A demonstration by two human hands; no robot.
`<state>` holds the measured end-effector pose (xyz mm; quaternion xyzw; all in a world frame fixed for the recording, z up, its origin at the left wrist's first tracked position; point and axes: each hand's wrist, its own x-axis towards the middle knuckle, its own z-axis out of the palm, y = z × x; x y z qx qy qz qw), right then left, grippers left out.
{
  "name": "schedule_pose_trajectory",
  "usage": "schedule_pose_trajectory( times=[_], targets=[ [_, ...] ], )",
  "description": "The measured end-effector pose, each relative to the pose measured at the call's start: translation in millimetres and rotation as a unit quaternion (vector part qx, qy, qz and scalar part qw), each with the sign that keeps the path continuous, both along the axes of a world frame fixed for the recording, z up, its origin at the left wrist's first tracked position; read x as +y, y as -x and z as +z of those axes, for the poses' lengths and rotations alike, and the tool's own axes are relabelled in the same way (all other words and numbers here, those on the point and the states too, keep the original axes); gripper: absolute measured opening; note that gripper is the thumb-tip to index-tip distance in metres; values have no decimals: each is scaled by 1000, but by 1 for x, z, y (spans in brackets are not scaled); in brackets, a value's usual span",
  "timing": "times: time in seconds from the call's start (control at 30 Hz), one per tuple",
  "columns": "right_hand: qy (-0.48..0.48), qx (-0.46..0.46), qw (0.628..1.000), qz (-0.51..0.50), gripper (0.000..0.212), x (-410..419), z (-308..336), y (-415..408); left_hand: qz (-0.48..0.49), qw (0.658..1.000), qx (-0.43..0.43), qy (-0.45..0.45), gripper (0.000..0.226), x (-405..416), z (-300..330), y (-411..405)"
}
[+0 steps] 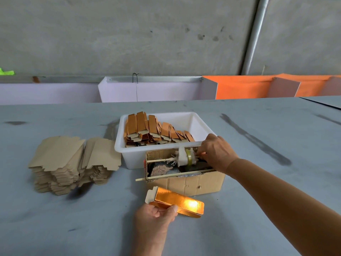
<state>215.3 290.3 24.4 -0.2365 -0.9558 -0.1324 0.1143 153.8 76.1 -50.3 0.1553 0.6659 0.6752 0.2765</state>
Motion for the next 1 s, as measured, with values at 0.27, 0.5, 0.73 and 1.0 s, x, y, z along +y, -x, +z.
schedule_pose_trajectory(
  times=[0.27,0.5,0.73,1.0],
  targets=[
    [103,46,993,-35,26,-2,11,-4,10,1000,-7,-2,23,-2,5,-1],
    [240,160,956,-46,18,-2,16,-18,21,999,-18,-17,26,4,9,1],
    [345,246,906,-21,16,-10,17,-15,36,997,-4,-66,31,17,14,6],
    [356,188,915,-33,26,-10,11,1,62,996,12,-58,19,22,2,4]
  ],
)
